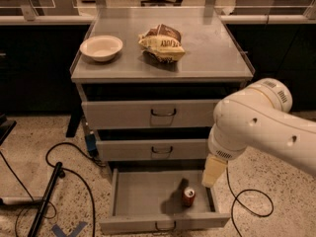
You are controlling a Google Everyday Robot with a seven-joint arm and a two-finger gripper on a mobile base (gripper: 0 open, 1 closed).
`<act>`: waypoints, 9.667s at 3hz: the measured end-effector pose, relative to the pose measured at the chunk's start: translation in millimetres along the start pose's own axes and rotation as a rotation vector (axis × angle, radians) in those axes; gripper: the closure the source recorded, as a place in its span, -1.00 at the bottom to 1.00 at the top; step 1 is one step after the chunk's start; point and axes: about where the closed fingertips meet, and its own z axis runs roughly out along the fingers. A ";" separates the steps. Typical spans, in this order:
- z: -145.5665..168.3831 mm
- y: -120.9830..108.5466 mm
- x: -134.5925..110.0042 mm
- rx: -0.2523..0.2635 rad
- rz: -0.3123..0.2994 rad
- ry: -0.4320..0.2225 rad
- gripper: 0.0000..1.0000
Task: Pick coke can from bottom drawer and place on counter
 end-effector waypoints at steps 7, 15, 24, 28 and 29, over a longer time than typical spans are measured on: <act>163.5 -45.8 158.2 -0.244 0.330 0.123 -1.00; 173.6 -2.9 151.5 -0.257 -0.191 0.305 -1.00; 315.8 -21.1 181.1 -0.270 -0.420 0.013 -1.00; 423.8 22.2 137.4 -0.486 -0.577 -0.181 -1.00; 459.2 46.6 94.0 -0.549 -0.647 -0.361 -1.00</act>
Offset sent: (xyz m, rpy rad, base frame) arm 0.0377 -0.0429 0.0162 -0.0797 -0.0017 -0.0212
